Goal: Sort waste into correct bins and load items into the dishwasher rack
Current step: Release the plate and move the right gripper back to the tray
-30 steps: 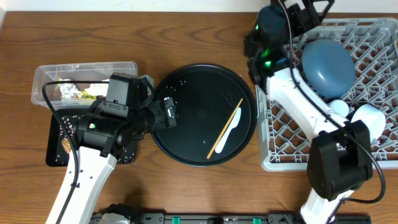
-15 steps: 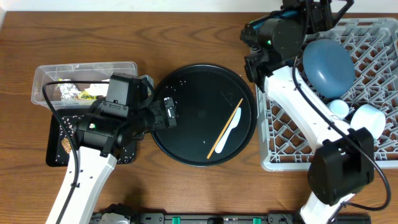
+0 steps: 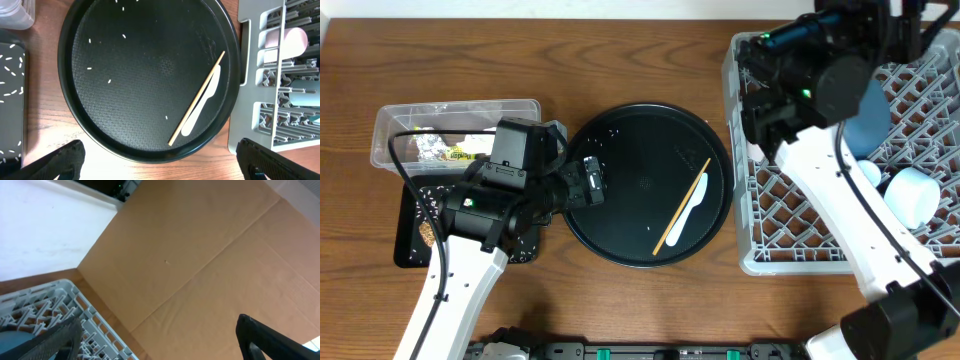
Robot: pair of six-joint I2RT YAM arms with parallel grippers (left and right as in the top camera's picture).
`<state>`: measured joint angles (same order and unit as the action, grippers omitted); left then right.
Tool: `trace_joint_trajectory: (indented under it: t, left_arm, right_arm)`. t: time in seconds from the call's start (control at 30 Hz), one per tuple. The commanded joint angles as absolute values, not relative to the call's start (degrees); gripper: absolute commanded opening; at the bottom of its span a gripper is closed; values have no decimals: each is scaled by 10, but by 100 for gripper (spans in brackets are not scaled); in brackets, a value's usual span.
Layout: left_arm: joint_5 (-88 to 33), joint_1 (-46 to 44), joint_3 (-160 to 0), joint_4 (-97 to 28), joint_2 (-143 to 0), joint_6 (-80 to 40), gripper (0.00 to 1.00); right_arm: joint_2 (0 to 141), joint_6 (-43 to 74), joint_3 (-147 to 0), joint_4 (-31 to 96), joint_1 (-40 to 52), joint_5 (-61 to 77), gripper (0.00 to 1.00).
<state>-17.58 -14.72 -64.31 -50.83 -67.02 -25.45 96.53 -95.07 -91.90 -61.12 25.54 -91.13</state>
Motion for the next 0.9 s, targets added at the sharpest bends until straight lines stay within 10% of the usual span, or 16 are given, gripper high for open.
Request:
trace_joint_trajectory:
  t: [0.0,0.37,0.7,0.87]
  left_arm:
    - [-169,-145,-642,-510,-671,-249,98]
    - [-169,-145,-642,-510,-671,-249,98]
    - [-169,-145,-642,-510,-671,-249,98]
    - [-169,-145,-642,-510,-671,-249,98]
  right_arm:
    - [944,-964,-929,-613,263,-907,94]
    - [840,-961,-930,-551,269,-894,98]
    - [760,-477,-1051,161,310,-749,99]
    - [761,-162,-1122,495,324,-460,96]
